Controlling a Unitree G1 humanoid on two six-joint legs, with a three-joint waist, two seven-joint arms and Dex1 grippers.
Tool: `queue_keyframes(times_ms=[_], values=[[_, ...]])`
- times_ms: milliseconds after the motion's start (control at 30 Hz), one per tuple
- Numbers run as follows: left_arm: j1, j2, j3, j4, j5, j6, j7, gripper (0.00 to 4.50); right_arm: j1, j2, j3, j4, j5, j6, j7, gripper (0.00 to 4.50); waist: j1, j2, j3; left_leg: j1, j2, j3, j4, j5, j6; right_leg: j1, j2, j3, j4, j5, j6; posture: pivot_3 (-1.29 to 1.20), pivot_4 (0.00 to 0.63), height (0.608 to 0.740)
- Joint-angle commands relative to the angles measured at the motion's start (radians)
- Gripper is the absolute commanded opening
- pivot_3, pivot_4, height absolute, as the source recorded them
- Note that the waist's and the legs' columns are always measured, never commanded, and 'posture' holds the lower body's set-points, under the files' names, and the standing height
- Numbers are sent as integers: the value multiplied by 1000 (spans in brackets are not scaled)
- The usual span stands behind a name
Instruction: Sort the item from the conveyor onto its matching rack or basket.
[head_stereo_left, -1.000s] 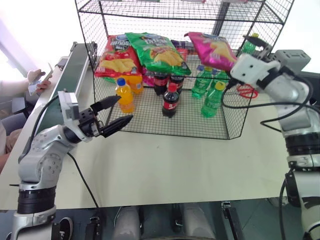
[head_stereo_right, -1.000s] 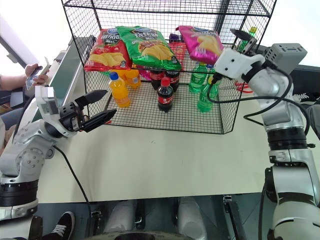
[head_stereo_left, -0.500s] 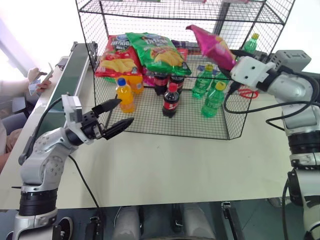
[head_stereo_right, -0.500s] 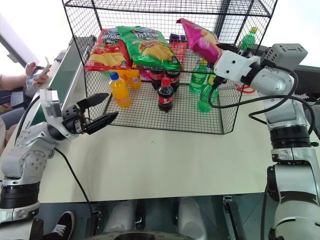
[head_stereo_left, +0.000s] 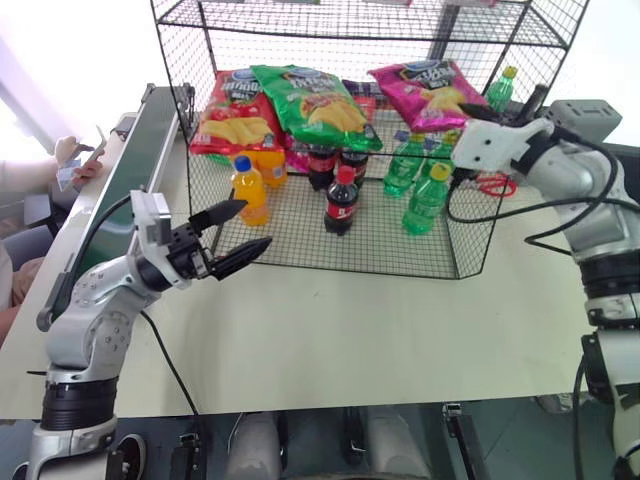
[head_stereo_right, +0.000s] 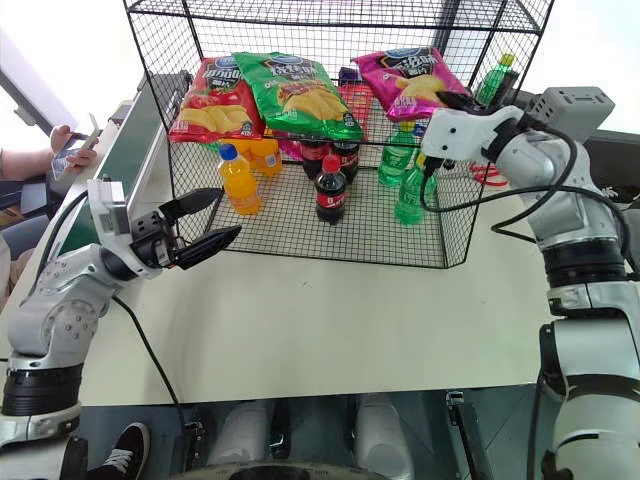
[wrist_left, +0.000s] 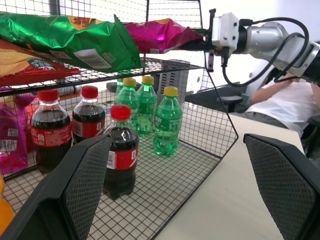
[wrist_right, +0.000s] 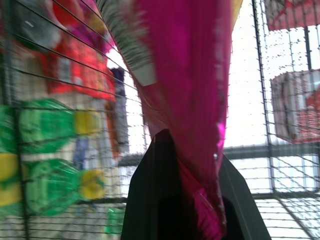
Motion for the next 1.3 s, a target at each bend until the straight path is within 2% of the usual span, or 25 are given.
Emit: queue_keyframes(times_ms=[33,133,200,300,367,400,567,700,967,1067,1167,1300], values=[[-5,7,13,-40,-1,-13,5,4500,-37,2,-25,18,42,25,15,62,1,0,0,0,0,0,0,0,0,0,0,0,0,0,0,0,150,740],[1,7,15,-47,-4,-10,10,4500,-24,1,-37,7,77,26,31,1291,4,0,0,-1,0,0,0,0,1,0,0,0,0,0,0,0,150,740],[3,7,15,-50,-4,-9,13,4500,-23,-7,-36,-5,83,32,47,2270,2,0,0,-1,0,0,0,0,1,0,-1,0,0,0,0,0,150,740],[6,9,11,-52,-2,-8,12,4500,-10,-25,-34,-35,151,21,153,3797,2,0,0,-1,0,0,0,-1,1,0,0,0,0,0,0,0,150,740],[3,5,12,-48,-6,-6,15,4500,-15,-27,-57,-54,215,35,211,4458,2,0,0,-1,0,0,0,-2,4,0,0,0,0,0,0,0,150,740],[2,4,10,-45,-2,-10,12,4500,-21,-46,-50,-51,203,13,215,4458,2,0,0,0,0,0,0,-2,4,0,0,0,0,0,0,0,150,740],[0,1,4,-54,-23,10,8,4500,-49,-52,-85,-45,349,38,368,4458,1,0,0,0,0,0,0,-2,4,0,0,0,0,0,0,0,150,740],[-10,1,8,-46,-18,8,12,4500,-22,-53,-119,-86,489,129,511,4458,3,0,0,0,0,0,0,-2,4,0,0,0,0,0,0,0,150,740],[9,4,10,-63,-16,11,18,4500,64,-44,-225,-222,729,283,653,4458,4,0,0,0,0,0,0,-2,4,0,0,0,0,0,0,0,150,740],[16,9,16,-66,-15,13,17,4500,122,-37,-290,-306,863,399,688,4458,5,0,0,0,0,0,1,-2,4,0,0,-1,0,0,0,0,150,740],[25,18,30,-61,7,9,42,4500,184,-26,-368,-430,1057,637,680,4458,6,0,0,0,0,0,1,-2,4,1,0,-1,0,0,0,0,150,740],[42,56,49,-55,51,33,102,4500,341,-14,-403,-629,1222,845,655,4458,6,0,0,0,0,-1,1,-3,5,1,0,-1,1,0,0,0,150,740]])
